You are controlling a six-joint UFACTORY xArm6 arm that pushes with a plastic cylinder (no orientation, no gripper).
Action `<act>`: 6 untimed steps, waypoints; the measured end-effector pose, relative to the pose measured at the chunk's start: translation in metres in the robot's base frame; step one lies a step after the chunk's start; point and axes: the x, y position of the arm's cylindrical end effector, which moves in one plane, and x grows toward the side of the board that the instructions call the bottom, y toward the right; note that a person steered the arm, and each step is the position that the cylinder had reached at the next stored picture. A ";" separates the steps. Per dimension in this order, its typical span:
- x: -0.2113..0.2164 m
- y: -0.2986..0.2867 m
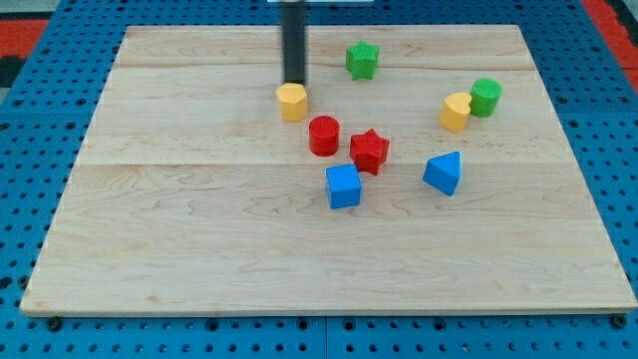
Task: Move the yellow hexagon parallel to the top of the red circle
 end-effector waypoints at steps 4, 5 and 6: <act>0.029 0.073; 0.044 0.134; 0.118 0.129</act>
